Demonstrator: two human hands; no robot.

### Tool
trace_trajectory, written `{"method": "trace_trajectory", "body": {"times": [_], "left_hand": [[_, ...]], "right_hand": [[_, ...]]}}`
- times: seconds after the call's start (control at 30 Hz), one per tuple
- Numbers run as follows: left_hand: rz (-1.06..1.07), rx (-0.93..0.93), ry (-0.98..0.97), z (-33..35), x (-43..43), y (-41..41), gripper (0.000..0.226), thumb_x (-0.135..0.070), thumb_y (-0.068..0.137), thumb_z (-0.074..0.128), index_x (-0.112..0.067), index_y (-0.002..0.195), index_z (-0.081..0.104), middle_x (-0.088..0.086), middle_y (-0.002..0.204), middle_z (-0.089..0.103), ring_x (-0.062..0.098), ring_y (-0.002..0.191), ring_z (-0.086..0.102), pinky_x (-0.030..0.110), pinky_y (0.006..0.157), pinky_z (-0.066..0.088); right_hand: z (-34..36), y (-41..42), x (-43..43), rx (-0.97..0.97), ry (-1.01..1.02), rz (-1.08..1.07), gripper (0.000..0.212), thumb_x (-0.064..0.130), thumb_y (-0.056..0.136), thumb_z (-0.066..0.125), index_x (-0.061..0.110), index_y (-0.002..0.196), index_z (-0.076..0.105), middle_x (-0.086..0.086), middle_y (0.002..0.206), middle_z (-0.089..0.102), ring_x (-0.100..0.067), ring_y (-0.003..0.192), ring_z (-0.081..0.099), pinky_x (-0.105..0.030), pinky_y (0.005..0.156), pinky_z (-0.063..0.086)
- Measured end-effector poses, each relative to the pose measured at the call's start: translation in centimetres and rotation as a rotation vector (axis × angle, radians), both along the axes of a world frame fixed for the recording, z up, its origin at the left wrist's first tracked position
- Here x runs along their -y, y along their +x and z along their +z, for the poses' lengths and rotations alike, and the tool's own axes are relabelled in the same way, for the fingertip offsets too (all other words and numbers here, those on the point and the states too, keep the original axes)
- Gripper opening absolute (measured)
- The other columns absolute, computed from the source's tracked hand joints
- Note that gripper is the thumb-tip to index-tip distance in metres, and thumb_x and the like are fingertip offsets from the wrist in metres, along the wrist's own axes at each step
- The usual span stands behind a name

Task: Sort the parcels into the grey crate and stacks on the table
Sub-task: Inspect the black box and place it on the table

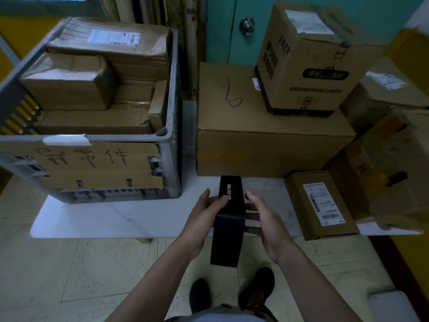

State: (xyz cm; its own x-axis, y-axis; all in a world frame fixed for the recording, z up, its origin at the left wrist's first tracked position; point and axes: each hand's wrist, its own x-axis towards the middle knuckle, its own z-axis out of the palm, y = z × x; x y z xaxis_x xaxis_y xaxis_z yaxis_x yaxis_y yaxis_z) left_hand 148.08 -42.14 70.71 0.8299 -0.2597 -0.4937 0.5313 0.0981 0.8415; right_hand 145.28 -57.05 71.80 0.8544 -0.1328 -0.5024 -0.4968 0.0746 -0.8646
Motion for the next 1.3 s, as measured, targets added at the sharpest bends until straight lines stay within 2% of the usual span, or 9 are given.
{"method": "trace_trajectory", "body": {"times": [0.13,0.33,0.57,0.67,0.77,0.93,1.03,1.13,1.3], "left_hand": [[-0.087,0.081,0.091,-0.3,0.0,0.1,0.050,-0.046,0.081,0.071,-0.032,0.128,0.063,0.008,0.132,0.060,0.017,0.115,0.064,0.035,0.102,0.051],[-0.036,0.049,0.060,-0.9,0.0,0.0,0.047,-0.022,0.095,0.066,-0.028,0.140,0.051,0.000,0.129,0.063,0.017,0.112,0.065,0.037,0.098,0.055],[-0.010,0.071,0.103,-0.8,-0.2,0.1,0.049,-0.021,0.096,0.066,-0.032,0.139,0.046,0.000,0.127,0.063,0.016,0.115,0.062,0.036,0.097,0.054],[-0.029,0.140,0.144,-1.0,-0.2,0.4,0.047,-0.016,0.097,0.063,-0.033,0.140,0.052,0.000,0.128,0.064,0.013,0.117,0.060,0.028,0.091,0.053],[-0.026,0.170,0.164,-1.0,-0.3,0.4,0.049,-0.013,0.097,0.063,-0.034,0.140,0.050,-0.003,0.126,0.064,0.010,0.121,0.056,0.029,0.095,0.051],[-0.011,0.170,0.156,-1.4,-0.2,0.3,0.045,-0.014,0.097,0.064,-0.035,0.135,0.052,-0.004,0.128,0.064,0.013,0.124,0.056,0.041,0.103,0.050],[0.019,0.156,0.119,-0.9,0.0,0.3,0.036,-0.037,0.094,0.062,-0.028,0.129,0.056,-0.002,0.126,0.065,0.014,0.119,0.061,0.046,0.104,0.050],[0.043,0.149,0.084,-0.3,0.1,0.3,0.051,-0.052,0.084,0.057,-0.019,0.121,0.057,0.000,0.122,0.066,0.010,0.109,0.066,0.043,0.099,0.054],[0.080,0.154,0.088,-0.3,0.1,0.7,0.050,-0.054,0.081,0.059,-0.016,0.113,0.058,0.003,0.115,0.067,0.014,0.107,0.067,0.040,0.097,0.055]], "right_hand": [[-0.2,0.1,-0.2,0.050,-0.042,0.040,0.021,0.027,0.096,0.062,0.031,0.115,0.069,0.009,0.104,0.075,-0.007,0.100,0.069,-0.027,0.086,0.054],[-0.3,0.1,-0.2,0.060,-0.073,0.027,0.036,0.017,0.094,0.065,0.022,0.129,0.059,0.005,0.117,0.067,0.000,0.091,0.068,-0.015,0.072,0.051],[-0.7,-0.1,-0.1,0.068,-0.108,0.038,0.064,0.008,0.084,0.073,0.033,0.137,0.045,0.007,0.122,0.060,-0.014,0.110,0.062,-0.043,0.099,0.052],[-0.6,-0.1,-0.2,0.144,-0.158,0.107,0.065,0.001,0.082,0.072,0.059,0.108,0.061,0.005,0.110,0.067,-0.017,0.109,0.064,-0.044,0.096,0.054],[-0.4,0.0,-0.1,0.188,-0.167,0.101,0.065,-0.003,0.083,0.069,0.060,0.099,0.065,0.011,0.105,0.071,-0.015,0.108,0.064,-0.045,0.097,0.053],[-0.3,0.1,-0.1,0.185,-0.164,0.082,0.050,0.017,0.078,0.074,0.053,0.111,0.064,0.009,0.111,0.071,-0.014,0.113,0.062,-0.049,0.101,0.049],[-0.6,0.1,-0.2,0.152,-0.142,0.045,0.044,0.014,0.086,0.073,0.049,0.110,0.062,0.008,0.114,0.068,-0.012,0.112,0.062,-0.047,0.102,0.050],[-0.6,0.1,-0.3,0.139,-0.088,0.004,0.029,0.035,0.086,0.071,0.037,0.114,0.064,0.006,0.113,0.069,-0.010,0.107,0.066,-0.045,0.100,0.052],[-0.2,0.2,-0.4,0.142,-0.017,-0.026,0.050,0.054,0.082,0.056,0.022,0.118,0.066,0.003,0.110,0.073,-0.011,0.105,0.068,-0.036,0.088,0.057]]}}
